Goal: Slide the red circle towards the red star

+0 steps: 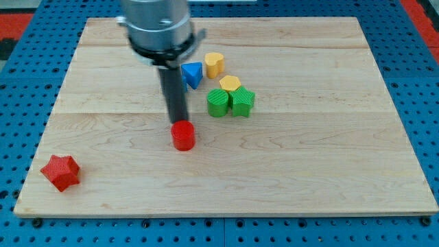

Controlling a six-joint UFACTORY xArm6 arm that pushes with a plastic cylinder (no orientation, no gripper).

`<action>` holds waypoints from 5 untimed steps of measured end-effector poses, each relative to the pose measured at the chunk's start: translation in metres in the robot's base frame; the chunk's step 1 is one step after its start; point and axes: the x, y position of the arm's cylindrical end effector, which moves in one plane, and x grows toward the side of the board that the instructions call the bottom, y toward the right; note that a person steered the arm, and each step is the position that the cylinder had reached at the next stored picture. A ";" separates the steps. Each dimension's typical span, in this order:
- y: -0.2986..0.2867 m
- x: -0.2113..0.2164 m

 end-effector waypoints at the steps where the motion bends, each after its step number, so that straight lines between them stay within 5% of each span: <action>1: 0.022 0.032; 2: 0.007 0.045; 4: 0.069 0.051; 5: 0.029 0.062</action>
